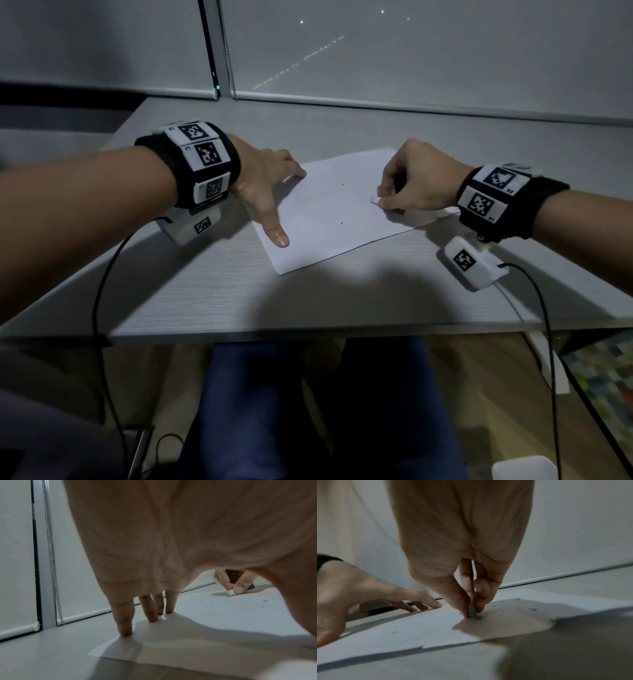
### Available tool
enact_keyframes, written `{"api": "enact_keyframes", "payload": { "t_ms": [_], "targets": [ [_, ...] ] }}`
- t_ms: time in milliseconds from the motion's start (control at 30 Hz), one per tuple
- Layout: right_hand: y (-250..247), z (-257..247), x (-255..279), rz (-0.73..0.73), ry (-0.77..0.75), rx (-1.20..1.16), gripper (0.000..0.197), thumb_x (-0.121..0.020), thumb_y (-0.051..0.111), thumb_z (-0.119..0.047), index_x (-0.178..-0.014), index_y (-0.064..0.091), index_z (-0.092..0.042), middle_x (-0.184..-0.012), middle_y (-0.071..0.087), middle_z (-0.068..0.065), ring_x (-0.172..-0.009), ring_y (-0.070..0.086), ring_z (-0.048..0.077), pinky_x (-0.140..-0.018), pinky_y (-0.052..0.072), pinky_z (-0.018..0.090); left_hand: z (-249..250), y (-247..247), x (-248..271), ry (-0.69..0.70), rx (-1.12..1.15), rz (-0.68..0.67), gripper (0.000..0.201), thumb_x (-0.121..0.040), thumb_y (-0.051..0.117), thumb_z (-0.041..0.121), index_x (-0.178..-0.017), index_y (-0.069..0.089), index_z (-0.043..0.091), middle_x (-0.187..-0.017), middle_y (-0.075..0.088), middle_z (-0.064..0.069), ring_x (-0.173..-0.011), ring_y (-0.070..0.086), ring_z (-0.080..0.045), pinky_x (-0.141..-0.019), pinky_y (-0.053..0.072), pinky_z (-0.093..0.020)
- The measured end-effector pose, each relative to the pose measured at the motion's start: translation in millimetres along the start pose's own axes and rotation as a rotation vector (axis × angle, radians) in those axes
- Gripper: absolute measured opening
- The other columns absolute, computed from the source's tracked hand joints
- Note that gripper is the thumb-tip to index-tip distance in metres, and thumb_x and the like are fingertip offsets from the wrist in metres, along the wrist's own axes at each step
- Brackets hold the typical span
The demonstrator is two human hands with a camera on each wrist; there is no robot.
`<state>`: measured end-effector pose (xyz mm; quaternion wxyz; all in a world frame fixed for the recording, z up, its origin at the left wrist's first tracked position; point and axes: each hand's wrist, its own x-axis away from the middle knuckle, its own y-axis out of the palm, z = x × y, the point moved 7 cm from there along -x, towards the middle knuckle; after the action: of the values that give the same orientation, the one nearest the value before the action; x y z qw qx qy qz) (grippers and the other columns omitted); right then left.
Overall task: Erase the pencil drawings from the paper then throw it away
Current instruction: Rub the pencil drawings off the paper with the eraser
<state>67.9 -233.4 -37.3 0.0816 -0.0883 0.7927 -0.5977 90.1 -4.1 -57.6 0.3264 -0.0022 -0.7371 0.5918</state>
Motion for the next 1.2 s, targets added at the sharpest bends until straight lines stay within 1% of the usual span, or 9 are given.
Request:
{"api": "enact_keyframes", "payload": {
  "t_ms": [67,167,333,467,633,833,1000,1066,1200],
  "targets": [
    [-3,-5,-3,0.019,-0.006,0.007,0.014,-0.074,0.083,-0.021,-0.063,0.077,-0.016,-0.068,0.077,0.000,-0.073,0.074,0.015,-0.073,0.063,0.037,-1,1,-1,0.011,-0.010,-0.004,0.165,-0.035,0.080,0.092,-0.170,0.005,0.035,-0.170,0.013,0.013,-0.158,0.020,-0.025,-0.124,0.032,-0.057],
    [4,-52,-11,0.004,-0.156,-0.074,0.011,-0.076,0.082,-0.025,-0.075,0.081,-0.014,-0.066,0.074,-0.001,-0.056,0.061,0.005,-0.062,0.054,0.024,-3,4,-2,0.044,-0.019,-0.022,0.178,-0.019,0.069,0.103,-0.170,0.003,0.038,-0.172,0.011,0.019,-0.159,0.017,-0.024,-0.125,0.029,-0.059],
    [31,-101,-29,-0.089,-0.293,-0.126,0.008,-0.080,0.083,-0.022,-0.082,0.083,-0.014,-0.066,0.072,-0.001,-0.057,0.060,0.007,-0.060,0.050,0.019,-1,3,-2,0.070,0.044,-0.030,0.159,-0.029,0.079,0.094,-0.166,0.012,0.050,-0.168,0.017,0.020,-0.157,0.020,-0.022,-0.124,0.029,-0.060],
    [36,-103,-32,-0.088,-0.327,-0.080,0.004,-0.082,0.079,-0.014,-0.085,0.081,-0.012,-0.062,0.065,-0.011,-0.052,0.057,-0.005,-0.056,0.040,0.005,1,0,0,0.072,0.051,-0.022,0.146,-0.040,0.090,0.083,-0.164,0.021,0.048,-0.166,0.022,0.016,-0.156,0.023,-0.024,-0.122,0.031,-0.060],
    [36,-109,-13,-0.284,-0.452,-0.046,0.006,-0.085,0.084,-0.014,-0.089,0.081,-0.013,-0.070,0.073,-0.003,-0.060,0.063,0.003,-0.060,0.048,0.010,4,-2,3,0.039,0.006,-0.030,0.155,-0.033,0.080,0.083,-0.167,0.015,0.043,-0.169,0.018,0.014,-0.157,0.021,-0.024,-0.122,0.032,-0.056],
    [35,-115,-40,-0.150,-0.365,-0.098,0.006,-0.081,0.087,-0.018,-0.082,0.083,-0.014,-0.065,0.071,-0.004,-0.052,0.057,0.002,-0.058,0.047,0.013,6,-4,2,0.038,0.033,0.012,0.124,-0.059,0.092,0.069,-0.162,0.029,0.041,-0.162,0.027,0.009,-0.154,0.026,-0.028,-0.121,0.034,-0.056],
    [30,-90,-30,-0.332,-0.320,-0.037,0.006,-0.082,0.085,-0.015,-0.085,0.081,-0.012,-0.072,0.078,0.005,-0.058,0.068,0.010,-0.059,0.051,0.012,-5,0,-3,0.024,0.052,-0.047,0.160,-0.040,0.090,0.084,-0.169,0.005,0.045,-0.172,0.010,0.022,-0.161,0.016,-0.022,-0.127,0.026,-0.055],
    [24,-83,-27,-0.379,-0.295,-0.040,0.006,-0.083,0.084,-0.013,-0.088,0.081,-0.011,-0.074,0.079,0.004,-0.062,0.071,0.013,-0.064,0.056,0.018,-6,0,-3,0.017,0.092,-0.046,0.154,-0.047,0.085,0.088,-0.170,0.004,0.044,-0.172,0.007,0.024,-0.162,0.014,-0.020,-0.128,0.023,-0.054],
    [12,-95,-39,-0.168,-0.323,-0.064,0.014,-0.082,0.072,-0.007,-0.087,0.081,-0.016,-0.069,0.074,0.000,-0.057,0.062,0.008,-0.060,0.052,0.017,6,1,-4,0.039,0.063,0.043,0.130,-0.065,0.073,0.089,-0.168,0.011,0.040,-0.167,0.022,0.010,-0.154,0.025,-0.027,-0.122,0.031,-0.058]
  ]
}}
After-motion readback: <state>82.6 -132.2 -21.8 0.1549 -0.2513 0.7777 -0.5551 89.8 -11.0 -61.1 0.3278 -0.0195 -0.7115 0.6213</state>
